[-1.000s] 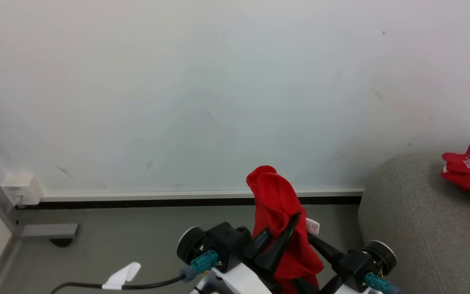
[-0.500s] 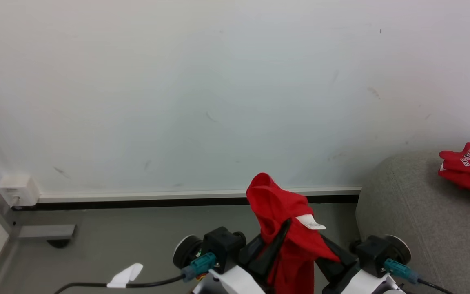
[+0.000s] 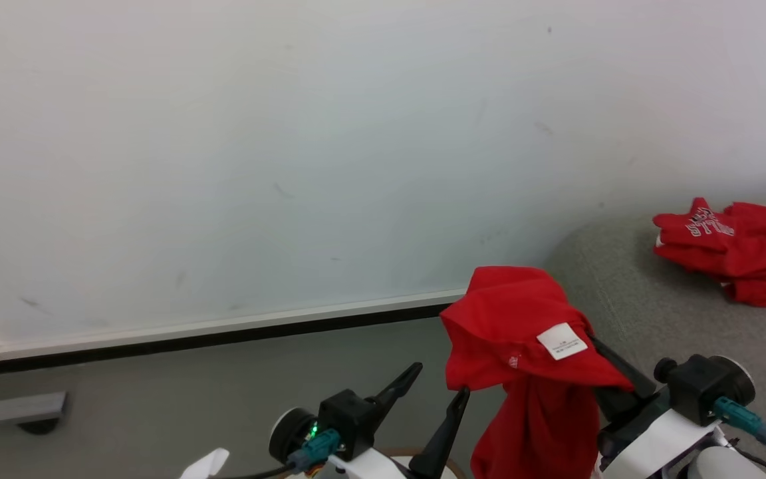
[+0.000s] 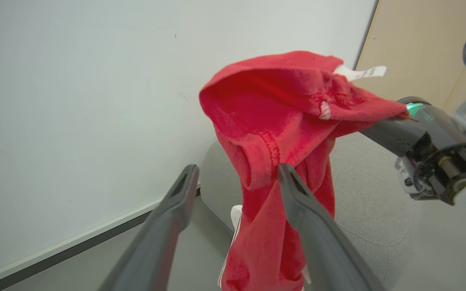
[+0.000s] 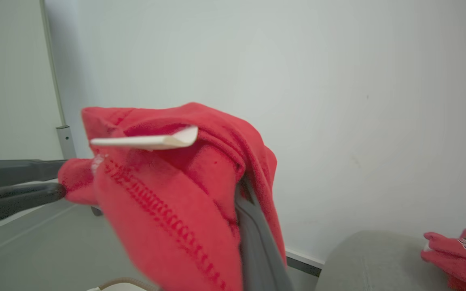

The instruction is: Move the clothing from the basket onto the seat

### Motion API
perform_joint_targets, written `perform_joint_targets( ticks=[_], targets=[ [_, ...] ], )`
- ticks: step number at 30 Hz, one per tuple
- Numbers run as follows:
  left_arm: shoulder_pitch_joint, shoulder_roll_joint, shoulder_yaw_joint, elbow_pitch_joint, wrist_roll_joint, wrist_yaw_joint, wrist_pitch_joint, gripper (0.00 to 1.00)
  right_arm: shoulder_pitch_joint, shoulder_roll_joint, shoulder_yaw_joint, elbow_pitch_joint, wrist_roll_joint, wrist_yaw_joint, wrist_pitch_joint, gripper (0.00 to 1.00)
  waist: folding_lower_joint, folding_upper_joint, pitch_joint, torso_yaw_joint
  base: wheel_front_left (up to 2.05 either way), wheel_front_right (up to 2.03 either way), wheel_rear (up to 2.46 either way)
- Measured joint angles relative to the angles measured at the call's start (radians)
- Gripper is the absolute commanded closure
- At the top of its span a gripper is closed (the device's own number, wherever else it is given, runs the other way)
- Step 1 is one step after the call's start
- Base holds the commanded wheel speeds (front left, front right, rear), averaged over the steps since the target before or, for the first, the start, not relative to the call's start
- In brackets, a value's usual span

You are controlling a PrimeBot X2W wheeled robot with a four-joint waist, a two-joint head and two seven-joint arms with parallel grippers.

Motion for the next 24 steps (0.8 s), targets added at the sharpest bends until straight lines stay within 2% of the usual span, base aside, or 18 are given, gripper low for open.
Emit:
perform_joint_targets(
  ticks=[15, 19, 24],
  targets=[
    [-0.04, -0.022, -0.024, 0.074, -0.009, 0.007, -0.043, 0.0, 0.003, -0.081, -0.137, -0.085, -0.007, 0.0, -0.001, 1.0, -0.0001, 0.0, 0.055, -0.233, 0.0, 0.0, 0.0],
    [-0.048, -0.026, -0.036, 0.083, -0.011, 0.007, -0.044, 0.0, 0.006, -0.086, -0.159, -0.094, -0.007, 0.0, -0.001, 1.0, -0.0001, 0.0, 0.071, -0.27, 0.0, 0.0, 0.0],
    [-0.066, -0.027, -0.046, 0.086, -0.011, 0.012, -0.042, 0.0, 0.004, -0.085, -0.186, -0.093, -0.006, 0.0, 0.0, 1.0, -0.0001, 0.0, 0.095, -0.279, 0.0, 0.0, 0.0]
  ],
)
